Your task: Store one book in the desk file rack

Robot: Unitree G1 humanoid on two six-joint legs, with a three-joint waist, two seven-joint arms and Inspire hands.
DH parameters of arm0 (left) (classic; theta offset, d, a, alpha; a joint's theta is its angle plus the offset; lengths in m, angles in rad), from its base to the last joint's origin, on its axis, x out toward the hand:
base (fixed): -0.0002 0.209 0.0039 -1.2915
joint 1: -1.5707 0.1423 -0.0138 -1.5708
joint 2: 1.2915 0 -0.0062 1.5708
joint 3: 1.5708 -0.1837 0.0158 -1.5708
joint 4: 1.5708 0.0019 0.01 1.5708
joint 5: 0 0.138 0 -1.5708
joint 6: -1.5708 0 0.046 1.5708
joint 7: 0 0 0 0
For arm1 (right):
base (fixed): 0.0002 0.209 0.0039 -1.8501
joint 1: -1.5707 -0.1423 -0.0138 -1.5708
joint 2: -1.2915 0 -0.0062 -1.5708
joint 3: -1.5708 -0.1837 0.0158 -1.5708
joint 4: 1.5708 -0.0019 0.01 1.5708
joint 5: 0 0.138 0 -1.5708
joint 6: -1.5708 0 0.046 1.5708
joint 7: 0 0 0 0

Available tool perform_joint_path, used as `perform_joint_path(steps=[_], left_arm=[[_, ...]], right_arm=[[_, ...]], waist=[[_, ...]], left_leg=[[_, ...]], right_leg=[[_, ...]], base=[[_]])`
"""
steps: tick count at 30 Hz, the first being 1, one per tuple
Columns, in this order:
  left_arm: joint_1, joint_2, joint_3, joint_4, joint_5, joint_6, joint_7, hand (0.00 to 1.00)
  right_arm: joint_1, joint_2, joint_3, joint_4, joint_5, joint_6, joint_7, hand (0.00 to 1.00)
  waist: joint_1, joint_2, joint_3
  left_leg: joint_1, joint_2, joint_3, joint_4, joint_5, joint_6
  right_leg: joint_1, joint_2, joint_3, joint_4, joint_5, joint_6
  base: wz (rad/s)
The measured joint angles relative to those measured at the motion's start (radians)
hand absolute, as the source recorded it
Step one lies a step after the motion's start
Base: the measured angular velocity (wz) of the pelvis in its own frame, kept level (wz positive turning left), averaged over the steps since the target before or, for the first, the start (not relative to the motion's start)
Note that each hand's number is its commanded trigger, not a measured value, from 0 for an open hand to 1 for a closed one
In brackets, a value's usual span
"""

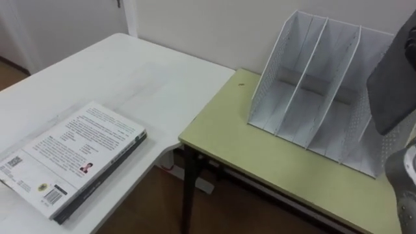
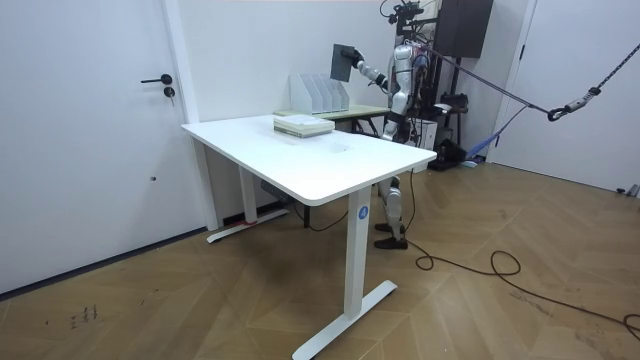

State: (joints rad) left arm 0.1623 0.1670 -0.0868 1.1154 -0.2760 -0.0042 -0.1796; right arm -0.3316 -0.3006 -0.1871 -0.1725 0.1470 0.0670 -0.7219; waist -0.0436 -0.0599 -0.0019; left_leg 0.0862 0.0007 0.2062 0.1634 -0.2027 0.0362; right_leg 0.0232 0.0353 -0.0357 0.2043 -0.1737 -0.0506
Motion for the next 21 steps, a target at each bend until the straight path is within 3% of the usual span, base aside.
perform_joint_path(steps=[2, 5, 12, 21], left_arm=[[0.0, 0.0, 0.005, 0.001, 0.0, 0.005, 0.001, 0.0], [-0.002, 0.0, 0.005, 0.001, 0.001, 0.009, 0.001, 0.0], [-0.006, 0.002, 0.012, -0.008, 0.004, 0.028, 0.001, 0.0], [0.0, 0.011, 0.014, -0.04, 0.005, 0.054, 0.015, 0.0]], right_arm=[[-0.04, -0.027, 0.0, 0.016, 0.0, -0.001, 0.003, 1.0], [-0.095, -0.034, -0.001, 0.075, 0.0, -0.001, 0.003, 1.0], [-0.103, -0.048, -0.001, 0.125, 0.0, 0.002, 0.003, 1.0], [-0.133, -0.054, 0.007, 0.268, 0.003, 0.039, 0.003, 1.0]], waist=[[0.002, -0.002, 0.0012], [0.003, -0.003, 0.0001], [0.024, -0.008, -0.0034], [0.027, -0.018, -0.0025]], left_leg=[[0.012, 0.001, -0.003, 0.0, 0.0, 0.0], [0.014, 0.002, -0.004, 0.001, 0.0, 0.0], [0.008, 0.001, -0.019, 0.002, 0.001, -0.001], [0.005, 0.002, -0.022, 0.002, 0.001, -0.002]], right_leg=[[0.014, 0.001, -0.004, -0.003, 0.0, -0.001], [0.014, 0.001, -0.004, -0.004, 0.001, -0.002], [0.014, 0.0, -0.012, -0.017, 0.003, -0.002], [0.018, -0.003, -0.038, -0.015, 0.005, -0.003]], base=[[0.0], [-0.05], [0.02], [0.01]])
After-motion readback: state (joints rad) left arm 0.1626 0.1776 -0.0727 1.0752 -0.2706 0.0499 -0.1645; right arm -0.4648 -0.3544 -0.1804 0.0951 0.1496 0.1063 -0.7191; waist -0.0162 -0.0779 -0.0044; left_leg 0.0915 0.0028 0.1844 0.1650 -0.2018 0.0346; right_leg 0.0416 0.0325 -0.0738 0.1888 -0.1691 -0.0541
